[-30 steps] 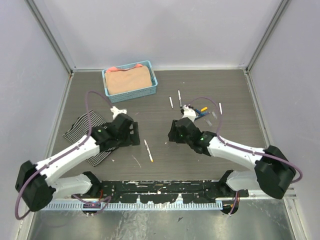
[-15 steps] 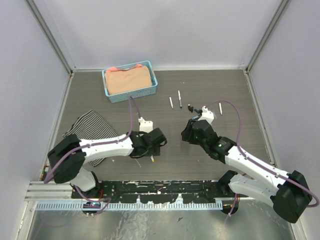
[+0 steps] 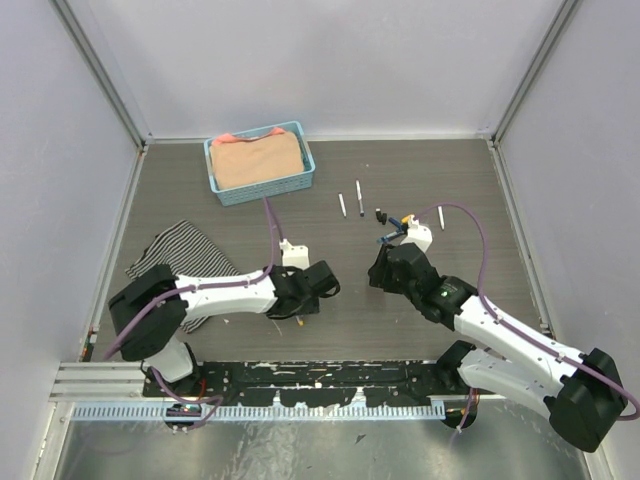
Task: Insert the pens into the pen caps
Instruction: Pick up the pen from the center of the board.
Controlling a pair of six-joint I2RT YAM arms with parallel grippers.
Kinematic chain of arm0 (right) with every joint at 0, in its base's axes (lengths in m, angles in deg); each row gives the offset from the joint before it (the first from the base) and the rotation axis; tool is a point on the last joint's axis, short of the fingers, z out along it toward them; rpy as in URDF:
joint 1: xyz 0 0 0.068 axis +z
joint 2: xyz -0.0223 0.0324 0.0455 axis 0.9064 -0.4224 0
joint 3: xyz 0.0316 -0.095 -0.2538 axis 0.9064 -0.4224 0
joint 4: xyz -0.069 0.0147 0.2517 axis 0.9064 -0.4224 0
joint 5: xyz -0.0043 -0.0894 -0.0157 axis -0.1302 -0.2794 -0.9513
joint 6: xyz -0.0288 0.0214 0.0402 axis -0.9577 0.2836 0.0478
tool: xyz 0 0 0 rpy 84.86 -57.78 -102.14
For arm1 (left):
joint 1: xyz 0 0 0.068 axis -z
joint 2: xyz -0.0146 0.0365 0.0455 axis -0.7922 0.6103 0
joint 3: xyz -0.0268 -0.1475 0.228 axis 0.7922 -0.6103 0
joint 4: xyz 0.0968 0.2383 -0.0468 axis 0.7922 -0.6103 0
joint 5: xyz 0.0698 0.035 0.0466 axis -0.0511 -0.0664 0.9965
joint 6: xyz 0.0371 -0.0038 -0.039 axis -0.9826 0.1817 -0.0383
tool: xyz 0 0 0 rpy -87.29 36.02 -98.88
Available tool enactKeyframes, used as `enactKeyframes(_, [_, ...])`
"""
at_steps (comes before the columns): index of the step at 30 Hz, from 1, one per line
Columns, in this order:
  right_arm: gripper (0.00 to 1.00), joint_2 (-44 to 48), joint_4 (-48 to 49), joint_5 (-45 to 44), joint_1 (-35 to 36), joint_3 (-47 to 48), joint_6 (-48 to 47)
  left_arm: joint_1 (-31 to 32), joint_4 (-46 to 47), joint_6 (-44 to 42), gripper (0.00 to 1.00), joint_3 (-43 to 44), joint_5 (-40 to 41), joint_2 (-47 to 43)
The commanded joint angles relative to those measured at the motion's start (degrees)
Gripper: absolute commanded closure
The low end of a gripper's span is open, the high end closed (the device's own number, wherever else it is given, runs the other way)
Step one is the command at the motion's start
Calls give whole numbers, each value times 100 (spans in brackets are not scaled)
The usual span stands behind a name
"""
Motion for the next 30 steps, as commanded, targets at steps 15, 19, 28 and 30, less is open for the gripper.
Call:
enactKeyframes(15, [45,-51,123,-39,-21,118,-111,22,88,243,61,-292,39,263])
enactKeyframes(19, [45,-45,125,-23,-23,100,-111,24,92,179,74,-332,12,300])
enactKeyframes(28, [44,-151,949,961,-57,-183,190,17,47,-268,96,-297,41,311])
enactKeyframes(30, [44,-228,1368,1311,-83,-362,449,49,149,-486,96,-291,68,239])
